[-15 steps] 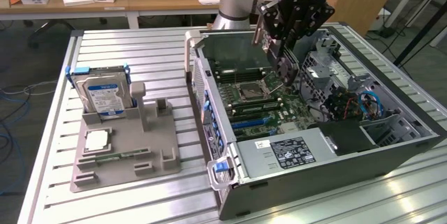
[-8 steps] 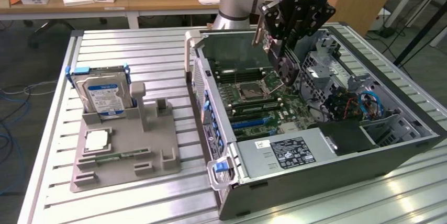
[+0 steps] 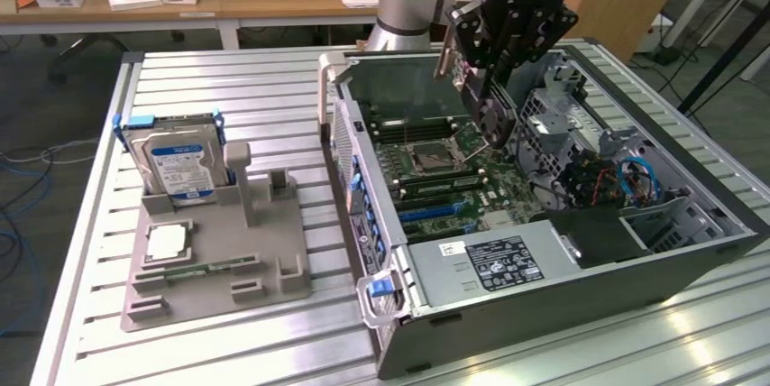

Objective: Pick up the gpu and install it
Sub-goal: 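Insert the gpu into the slot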

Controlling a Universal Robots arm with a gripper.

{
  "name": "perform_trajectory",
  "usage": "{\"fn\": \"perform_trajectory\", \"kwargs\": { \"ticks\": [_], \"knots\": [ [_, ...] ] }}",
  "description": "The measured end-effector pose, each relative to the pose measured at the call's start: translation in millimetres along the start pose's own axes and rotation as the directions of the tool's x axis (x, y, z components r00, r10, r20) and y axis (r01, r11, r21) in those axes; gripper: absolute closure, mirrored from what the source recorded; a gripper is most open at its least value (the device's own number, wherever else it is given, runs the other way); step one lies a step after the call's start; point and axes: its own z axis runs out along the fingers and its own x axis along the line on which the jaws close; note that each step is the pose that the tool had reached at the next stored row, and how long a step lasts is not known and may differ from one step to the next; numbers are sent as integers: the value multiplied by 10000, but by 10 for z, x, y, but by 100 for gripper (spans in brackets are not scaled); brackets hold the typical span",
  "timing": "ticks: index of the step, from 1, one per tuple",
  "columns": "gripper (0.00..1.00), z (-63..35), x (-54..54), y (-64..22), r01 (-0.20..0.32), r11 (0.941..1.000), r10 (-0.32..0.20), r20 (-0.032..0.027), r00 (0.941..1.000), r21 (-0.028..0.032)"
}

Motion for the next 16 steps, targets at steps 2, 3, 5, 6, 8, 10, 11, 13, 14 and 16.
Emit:
{"fn": "perform_trajectory", "kwargs": {
  "ticks": [2,3,5,6,8,10,11,13,14,16],
  "knots": [
    [74,0,0,0,50,10000,-50,-3,10000,-1],
    [74,0,0,0,83,10000,-83,-4,10000,-1],
    [74,0,0,0,156,9999,-156,-8,9999,-3],
    [74,0,0,0,195,9998,-195,-10,9998,-4],
    [74,0,0,0,281,9996,-281,-14,9996,-5],
    [74,0,0,0,366,9993,-366,-18,9993,-8],
    [74,0,-1,0,406,9992,-406,-20,9992,-9],
    [74,0,-3,0,486,9988,-486,-24,9988,-11],
    [74,0,-5,0,527,9986,-527,-25,9986,-11],
    [74,0,-7,-1,612,9981,-612,-29,9981,-13]
  ]
}}
